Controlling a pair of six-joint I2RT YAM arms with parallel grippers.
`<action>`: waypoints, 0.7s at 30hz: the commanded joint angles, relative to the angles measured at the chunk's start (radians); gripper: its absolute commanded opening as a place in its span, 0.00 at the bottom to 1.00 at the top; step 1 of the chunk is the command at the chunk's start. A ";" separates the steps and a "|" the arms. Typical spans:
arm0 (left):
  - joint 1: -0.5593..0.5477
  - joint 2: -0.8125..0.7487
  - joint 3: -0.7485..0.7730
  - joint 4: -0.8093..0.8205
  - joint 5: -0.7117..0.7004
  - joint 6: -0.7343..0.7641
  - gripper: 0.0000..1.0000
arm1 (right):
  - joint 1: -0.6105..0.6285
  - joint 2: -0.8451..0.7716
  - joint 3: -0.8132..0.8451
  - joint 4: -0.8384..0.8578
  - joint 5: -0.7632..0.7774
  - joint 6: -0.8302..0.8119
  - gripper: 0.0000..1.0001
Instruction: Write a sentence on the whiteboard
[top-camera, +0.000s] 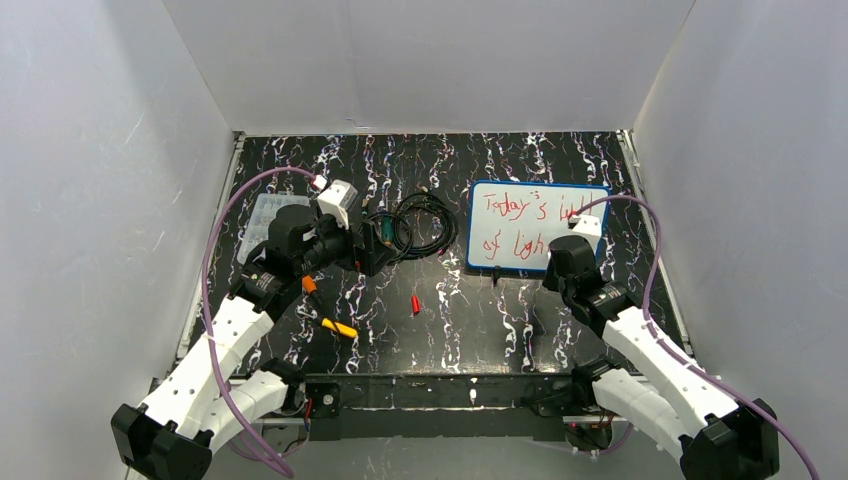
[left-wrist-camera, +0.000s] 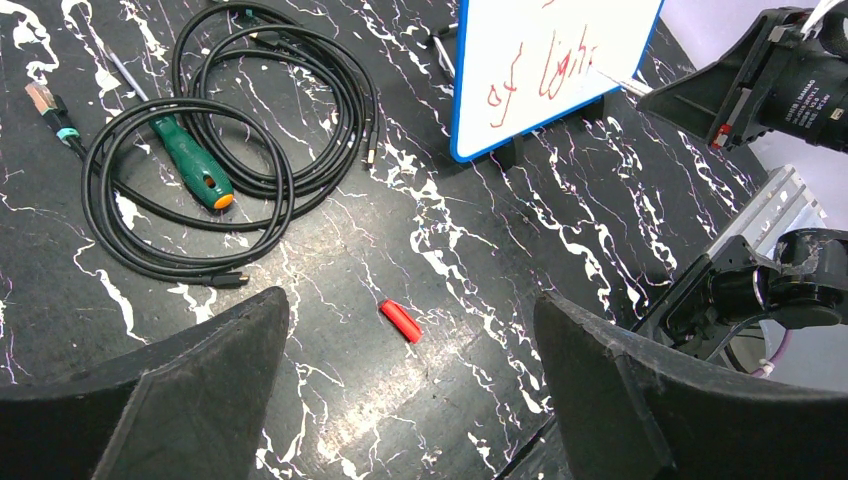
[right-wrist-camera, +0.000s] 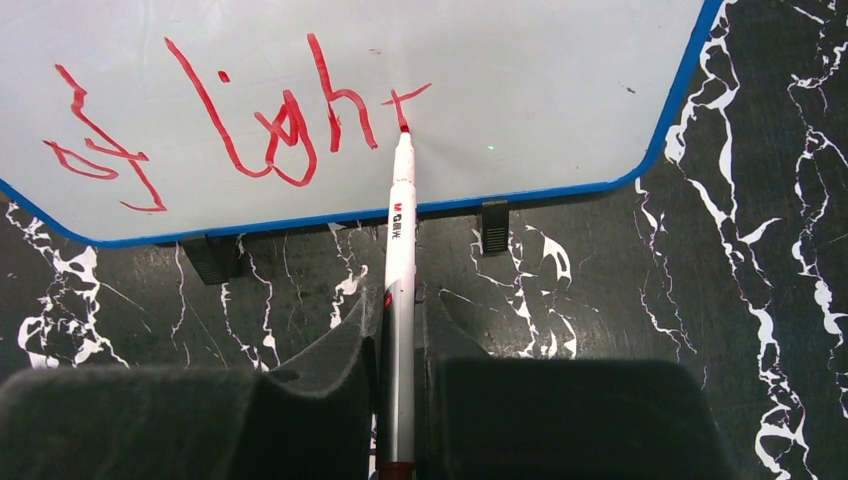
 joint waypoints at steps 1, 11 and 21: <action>0.007 -0.023 -0.005 -0.003 0.015 -0.001 0.91 | -0.003 0.015 0.004 -0.014 0.005 0.023 0.01; 0.007 -0.025 -0.005 -0.004 0.014 -0.002 0.91 | -0.004 0.001 0.021 -0.002 0.065 -0.009 0.01; 0.006 -0.025 -0.005 -0.002 0.015 -0.003 0.91 | -0.003 -0.067 0.042 -0.044 0.136 -0.008 0.01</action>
